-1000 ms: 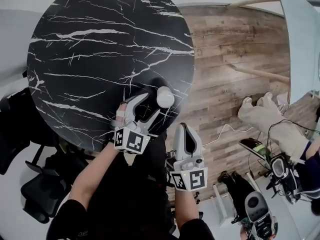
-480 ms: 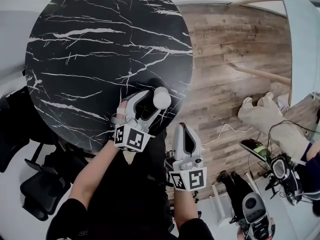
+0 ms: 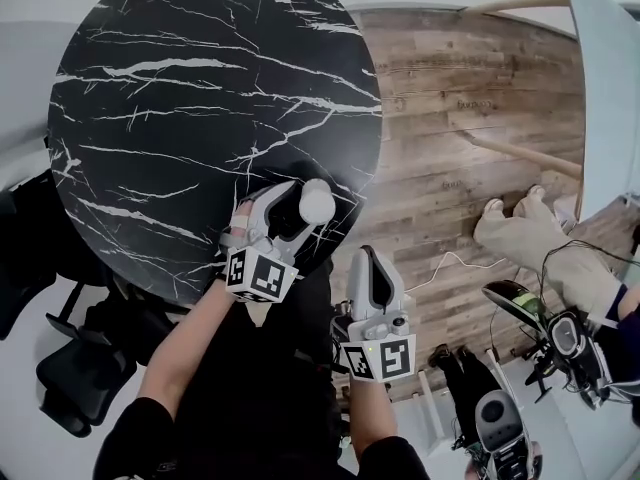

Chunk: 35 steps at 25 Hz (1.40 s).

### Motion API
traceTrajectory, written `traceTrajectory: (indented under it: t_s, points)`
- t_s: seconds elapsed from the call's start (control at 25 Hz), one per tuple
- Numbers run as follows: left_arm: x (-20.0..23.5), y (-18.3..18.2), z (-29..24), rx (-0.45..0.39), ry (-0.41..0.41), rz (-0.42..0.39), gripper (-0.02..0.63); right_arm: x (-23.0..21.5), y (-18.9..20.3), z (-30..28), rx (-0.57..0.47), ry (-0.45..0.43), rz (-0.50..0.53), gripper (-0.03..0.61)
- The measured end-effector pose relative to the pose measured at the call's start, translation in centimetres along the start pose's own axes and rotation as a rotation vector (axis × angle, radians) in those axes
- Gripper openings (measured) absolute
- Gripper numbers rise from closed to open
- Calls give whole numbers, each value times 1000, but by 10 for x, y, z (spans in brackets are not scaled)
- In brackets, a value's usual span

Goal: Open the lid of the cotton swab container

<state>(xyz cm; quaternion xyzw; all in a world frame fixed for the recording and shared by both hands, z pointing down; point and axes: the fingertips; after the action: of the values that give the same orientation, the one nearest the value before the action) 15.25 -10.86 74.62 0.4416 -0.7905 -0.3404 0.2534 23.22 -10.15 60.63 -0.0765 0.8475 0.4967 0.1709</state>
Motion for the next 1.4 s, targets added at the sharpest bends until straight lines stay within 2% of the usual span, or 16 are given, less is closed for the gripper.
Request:
traceTrajectory:
  t_s: [0.44,1.04,1.08,1.16,1.4]
  points:
    - [0,0,-9,36,6,0,304,-2,-3,-7,10,-31,3,-2]
    - [-3,-6,-17,83,26,-72,298,-11,-7,-8,26,-45,14,-2]
    - [-2,-6,-18,81,25,-71,302,-10,-7,-8,27,-45,14,-2]
    - [-1,-7,-19,70,29,-55,270,-9,-7,-5,28,-47,16,-2]
    - [0,-6,-19,68,57,-39,265,-9,-9,0,23,-38,18,-2]
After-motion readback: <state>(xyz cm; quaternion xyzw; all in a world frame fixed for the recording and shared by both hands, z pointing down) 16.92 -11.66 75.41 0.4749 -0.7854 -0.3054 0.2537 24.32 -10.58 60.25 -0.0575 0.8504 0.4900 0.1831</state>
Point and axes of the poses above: the fingertips, and each gripper's own axes: z backward along the fingers, x to its left, y out of its underside, and after that the axes turned 7 degrees about y, right-handed
